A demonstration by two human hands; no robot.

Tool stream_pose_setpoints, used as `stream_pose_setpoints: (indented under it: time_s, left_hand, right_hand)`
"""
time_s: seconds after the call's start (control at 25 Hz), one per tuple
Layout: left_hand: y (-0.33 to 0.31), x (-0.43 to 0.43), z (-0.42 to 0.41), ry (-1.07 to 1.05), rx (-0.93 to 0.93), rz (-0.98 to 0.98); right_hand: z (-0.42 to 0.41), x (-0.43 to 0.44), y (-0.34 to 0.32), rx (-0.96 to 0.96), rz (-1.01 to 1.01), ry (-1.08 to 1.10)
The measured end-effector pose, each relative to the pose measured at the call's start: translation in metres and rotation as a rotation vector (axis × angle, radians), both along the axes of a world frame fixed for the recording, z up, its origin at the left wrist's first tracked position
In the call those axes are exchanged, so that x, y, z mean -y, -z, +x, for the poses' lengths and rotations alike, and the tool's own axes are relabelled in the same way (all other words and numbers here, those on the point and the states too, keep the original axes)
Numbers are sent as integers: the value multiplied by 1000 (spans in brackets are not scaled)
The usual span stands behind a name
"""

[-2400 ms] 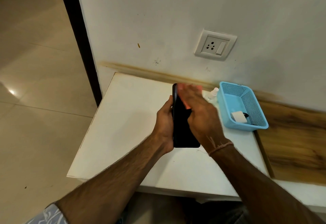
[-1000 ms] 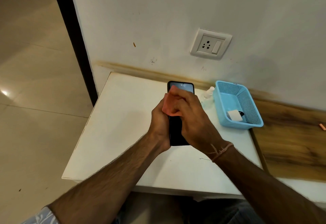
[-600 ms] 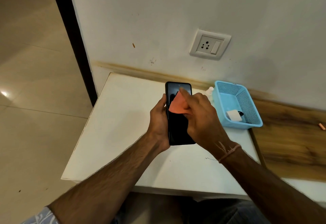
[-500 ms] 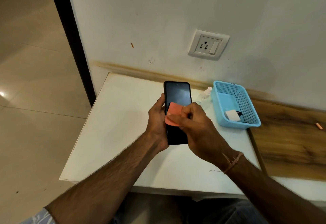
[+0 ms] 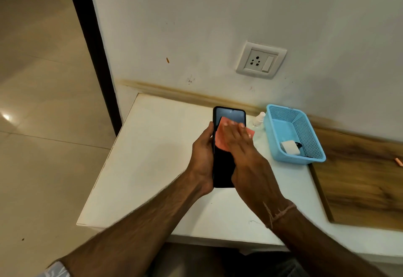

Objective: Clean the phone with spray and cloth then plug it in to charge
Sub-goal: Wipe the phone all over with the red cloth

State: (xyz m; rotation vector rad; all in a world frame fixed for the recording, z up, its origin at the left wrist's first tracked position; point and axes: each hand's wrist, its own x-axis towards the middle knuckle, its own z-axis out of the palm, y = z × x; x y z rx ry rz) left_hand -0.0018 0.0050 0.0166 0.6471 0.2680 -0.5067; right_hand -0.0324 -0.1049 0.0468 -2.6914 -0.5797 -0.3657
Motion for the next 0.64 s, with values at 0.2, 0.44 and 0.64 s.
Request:
stream_pose_setpoints:
  time_s: [0.2,0.44,0.64]
  left_hand:
    - [-1,-1,1,-20,39,12]
    - [2,-16,6,13,29,-8]
    - [7,-14,9,49,65,-54]
  right_hand:
    - [38,-7,-14,-29,-20,-28]
    - [-25,24,5,-53,-284,-292]
    - [-7,33,-13,-123,-215,-217]
